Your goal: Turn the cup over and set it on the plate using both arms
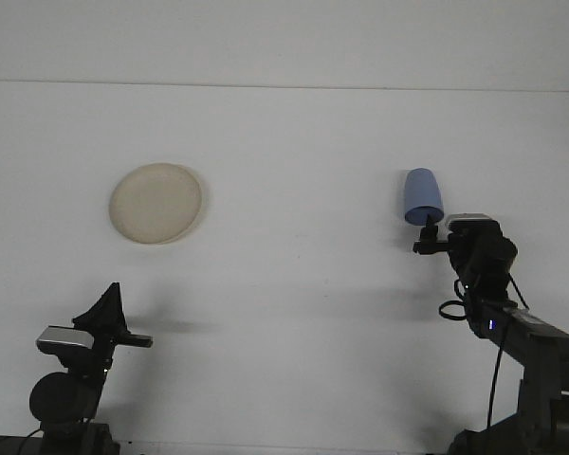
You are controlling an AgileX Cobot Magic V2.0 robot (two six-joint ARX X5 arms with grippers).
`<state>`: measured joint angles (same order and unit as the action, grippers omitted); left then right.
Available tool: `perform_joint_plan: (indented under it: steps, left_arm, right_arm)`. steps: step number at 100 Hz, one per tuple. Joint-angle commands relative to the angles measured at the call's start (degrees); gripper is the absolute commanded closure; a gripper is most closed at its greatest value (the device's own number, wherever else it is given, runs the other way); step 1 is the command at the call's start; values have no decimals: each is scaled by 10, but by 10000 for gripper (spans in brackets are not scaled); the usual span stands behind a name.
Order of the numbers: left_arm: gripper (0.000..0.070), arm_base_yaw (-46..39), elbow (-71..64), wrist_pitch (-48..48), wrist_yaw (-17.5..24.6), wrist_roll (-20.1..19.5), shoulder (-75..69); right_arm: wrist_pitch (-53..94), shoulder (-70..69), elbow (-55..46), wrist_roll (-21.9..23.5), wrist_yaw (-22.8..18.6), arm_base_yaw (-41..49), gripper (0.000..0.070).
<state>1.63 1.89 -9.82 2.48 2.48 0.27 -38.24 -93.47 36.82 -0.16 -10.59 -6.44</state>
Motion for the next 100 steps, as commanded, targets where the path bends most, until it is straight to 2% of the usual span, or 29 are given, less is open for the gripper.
perform_joint_plan:
  steps: [1, 29, 35, 39, 46, 51, 56, 63, 74, 100]
  left_arm:
    - [689, 0, -10, -6, 1, 1, -1]
    - [689, 0, -10, -6, 1, 1, -1]
    - [689, 0, -10, -6, 1, 1, -1]
    - [689, 0, -10, -6, 1, 1, -1]
    - [689, 0, -10, -6, 1, 1, -1]
    - [689, 0, -10, -6, 1, 1, -1]
    - [689, 0, -10, -6, 1, 1, -1]
    - [689, 0, -10, -6, 1, 1, -1]
    - [689, 0, -10, -6, 1, 1, -1]
    - [689, 0, -10, -6, 1, 1, -1]
  right_arm:
    - [-8, -29, 25, 3, -4, -1, 165]
    - [-8, -108, 107, 1, -26, -1, 168]
    - [-8, -119, 120, 1, -30, -1, 191]
    - [-8, -124, 125, 1, -30, -1, 256]
    - [-8, -127, 128, 1, -31, 0, 430]
    - [-8, -127, 128, 1, -35, 0, 591]
    - [-8, -127, 128, 1, -48, 0, 700]
    - [-6, -125, 128, 7, -66, 0, 700]
    - [14, -109, 128, 16, -67, 1, 700]
    - [134, 15, 128, 16, -43, 19, 700]
